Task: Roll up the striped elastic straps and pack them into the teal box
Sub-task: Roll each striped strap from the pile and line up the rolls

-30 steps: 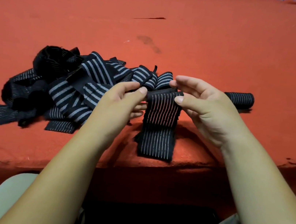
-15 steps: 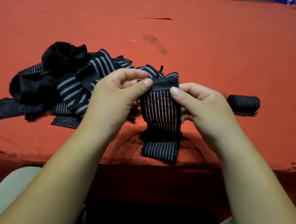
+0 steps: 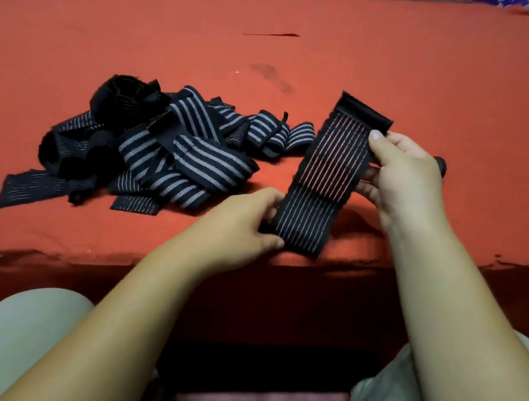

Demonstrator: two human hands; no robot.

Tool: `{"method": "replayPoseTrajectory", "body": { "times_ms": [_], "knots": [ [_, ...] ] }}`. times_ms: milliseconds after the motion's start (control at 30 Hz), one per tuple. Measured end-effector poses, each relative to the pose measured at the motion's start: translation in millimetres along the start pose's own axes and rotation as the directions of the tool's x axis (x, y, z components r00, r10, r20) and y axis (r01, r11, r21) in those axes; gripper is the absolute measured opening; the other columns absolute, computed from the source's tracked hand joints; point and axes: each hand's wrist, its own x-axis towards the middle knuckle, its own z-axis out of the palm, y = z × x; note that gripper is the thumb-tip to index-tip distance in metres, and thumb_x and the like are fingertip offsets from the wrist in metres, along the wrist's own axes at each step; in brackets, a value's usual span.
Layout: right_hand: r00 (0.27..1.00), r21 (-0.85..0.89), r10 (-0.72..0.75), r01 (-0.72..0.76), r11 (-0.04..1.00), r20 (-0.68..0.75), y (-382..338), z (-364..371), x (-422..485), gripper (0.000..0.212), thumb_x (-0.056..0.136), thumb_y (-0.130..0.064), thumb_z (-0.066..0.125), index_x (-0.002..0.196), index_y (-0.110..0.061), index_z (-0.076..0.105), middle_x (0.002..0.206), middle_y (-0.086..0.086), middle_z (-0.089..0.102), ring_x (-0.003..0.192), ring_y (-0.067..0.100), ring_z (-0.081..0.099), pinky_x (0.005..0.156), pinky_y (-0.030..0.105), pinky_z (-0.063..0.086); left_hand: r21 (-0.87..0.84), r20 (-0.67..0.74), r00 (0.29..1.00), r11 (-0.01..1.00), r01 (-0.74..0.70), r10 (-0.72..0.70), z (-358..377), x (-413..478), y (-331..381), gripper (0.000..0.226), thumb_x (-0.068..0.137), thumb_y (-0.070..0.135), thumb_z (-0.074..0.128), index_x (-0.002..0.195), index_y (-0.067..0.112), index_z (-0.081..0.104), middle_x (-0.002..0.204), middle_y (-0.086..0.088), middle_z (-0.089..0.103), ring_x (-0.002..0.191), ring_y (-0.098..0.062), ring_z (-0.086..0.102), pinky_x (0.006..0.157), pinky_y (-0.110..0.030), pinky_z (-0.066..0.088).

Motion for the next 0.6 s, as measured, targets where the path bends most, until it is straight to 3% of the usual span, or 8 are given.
{"method": "replayPoseTrajectory", "body": {
  "times_ms": [100,167,233,300,400,533,600],
  "knots": [
    [1.0,-0.034,0.025,-0.024,0.999,0.015,6.8,-1.7,1.6,0.015,0.107,-0.021,0.063,0.093,-0.021,0.068,0.082,-0.003,0.076,0.061,0.013,0.07,0.061,0.035,0.061,-0.222,-0.033,0.998,0.974,0.038,-0.046,-4.0,-9.7,4.0,0.041,0.092,0.02,0.079,0.127,0.03,0.061,0.102,-0.004,0.078,0.097,-0.025,0.076,0.093,-0.057,0.058],
    [0.998,-0.074,0.044,-0.04,0.996,0.046,10.1,0.1,1.1,0.015,0.107,-0.023,0.064,0.092,-0.021,0.068,0.083,-0.002,0.077,0.064,0.016,0.071,0.059,0.034,0.059,-0.429,0.043,0.998,0.901,0.058,-0.043,-13.9,-19.0,8.9,0.042,0.09,0.02,0.076,0.129,0.027,0.062,0.109,-0.018,0.076,0.101,-0.039,0.075,0.095,-0.061,0.06],
    [0.995,-0.094,0.065,-0.057,0.994,0.082,13.0,2.8,0.5,0.013,0.106,-0.024,0.065,0.093,-0.021,0.069,0.087,0.001,0.076,0.068,0.017,0.073,0.058,0.034,0.059,-0.564,0.123,0.992,0.822,0.081,-0.013,-24.5,-28.6,15.0,0.04,0.096,0.012,0.073,0.133,0.02,0.062,0.106,-0.018,0.073,0.096,-0.038,0.072,0.088,-0.048,0.061],
    [0.992,-0.109,0.076,-0.064,0.992,0.106,15.8,6.9,0.5,0.013,0.103,-0.025,0.068,0.091,-0.021,0.071,0.088,0.001,0.075,0.073,0.017,0.072,0.065,0.036,0.059,-0.644,0.188,0.982,0.754,0.131,-0.011,-31.3,-37.4,20.0,0.035,0.103,0.0,0.065,0.136,0.011,0.062,0.096,-0.011,0.07,0.085,-0.023,0.069,0.071,-0.034,0.058],
    [0.987,-0.155,0.092,-0.071,0.985,0.135,20.2,14.8,-0.5,0.018,0.101,-0.028,0.071,0.083,-0.024,0.073,0.086,-0.004,0.076,0.072,0.014,0.069,0.074,0.037,0.056,-0.573,0.185,0.978,0.798,0.186,-0.095,-32.8,-43.9,17.7,0.034,0.103,0.004,0.069,0.136,0.01,0.062,0.085,-0.003,0.064,0.064,-0.008,0.064,0.064,-0.028,0.058],
    [0.978,-0.159,0.112,-0.085,0.984,0.176,25.0,24.1,-1.6,0.017,0.102,-0.027,0.069,0.086,-0.025,0.073,0.089,-0.006,0.074,0.07,0.013,0.066,0.075,0.041,0.051,-0.322,0.073,0.981,0.926,0.195,-0.182,-31.3,-45.2,6.5,0.041,0.099,0.019,0.078,0.137,0.017,0.061,0.098,0.004,0.078,0.085,-0.01,0.078,0.079,-0.033,0.065],
    [0.977,-0.163,0.116,-0.087,0.983,0.178,26.6,26.9,-0.4,0.012,0.102,-0.028,0.069,0.093,-0.024,0.076,0.094,-0.003,0.076,0.079,0.015,0.068,0.075,0.042,0.051,-0.31,0.029,0.977,0.927,0.211,-0.213,-32.8,-46.8,3.9,0.039,0.1,0.023,0.077,0.136,0.019,0.062,0.103,0.004,0.08,0.086,-0.005,0.078,0.073,-0.027,0.064]
  ]
}}
